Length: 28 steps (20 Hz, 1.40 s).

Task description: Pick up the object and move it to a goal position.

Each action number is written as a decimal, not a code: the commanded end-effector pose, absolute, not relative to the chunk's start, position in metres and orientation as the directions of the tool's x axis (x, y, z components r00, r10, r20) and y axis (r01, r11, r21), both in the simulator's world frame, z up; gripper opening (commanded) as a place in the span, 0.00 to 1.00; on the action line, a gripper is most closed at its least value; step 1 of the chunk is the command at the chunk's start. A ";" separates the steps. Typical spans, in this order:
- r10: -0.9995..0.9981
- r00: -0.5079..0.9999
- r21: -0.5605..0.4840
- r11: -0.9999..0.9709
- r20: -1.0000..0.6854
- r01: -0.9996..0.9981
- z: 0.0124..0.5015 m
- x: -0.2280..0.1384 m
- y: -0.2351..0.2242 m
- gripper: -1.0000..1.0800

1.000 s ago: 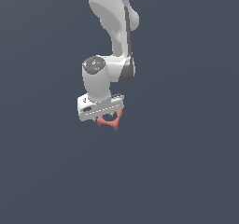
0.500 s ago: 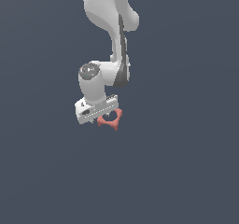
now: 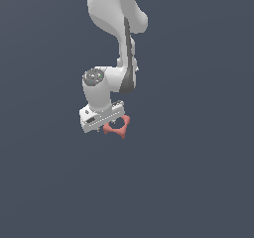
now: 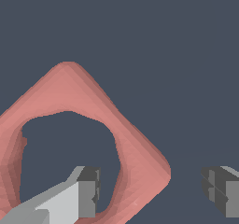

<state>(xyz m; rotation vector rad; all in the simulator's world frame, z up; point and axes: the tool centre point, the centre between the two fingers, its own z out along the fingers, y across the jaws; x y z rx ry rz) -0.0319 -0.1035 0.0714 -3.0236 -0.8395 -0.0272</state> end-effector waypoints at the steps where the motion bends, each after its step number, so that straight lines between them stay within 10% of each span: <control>1: 0.516 0.857 0.001 -0.857 0.017 0.516 0.069 -0.032 -0.104 0.81; 11: 0.519 0.854 0.001 -0.855 0.018 0.519 0.041 -0.033 -0.103 0.81; 12: 0.519 0.854 0.001 -0.855 0.018 0.519 0.041 -0.033 -0.103 0.00; 28: 0.519 0.854 0.002 -0.855 0.019 0.519 0.050 -0.034 -0.098 0.00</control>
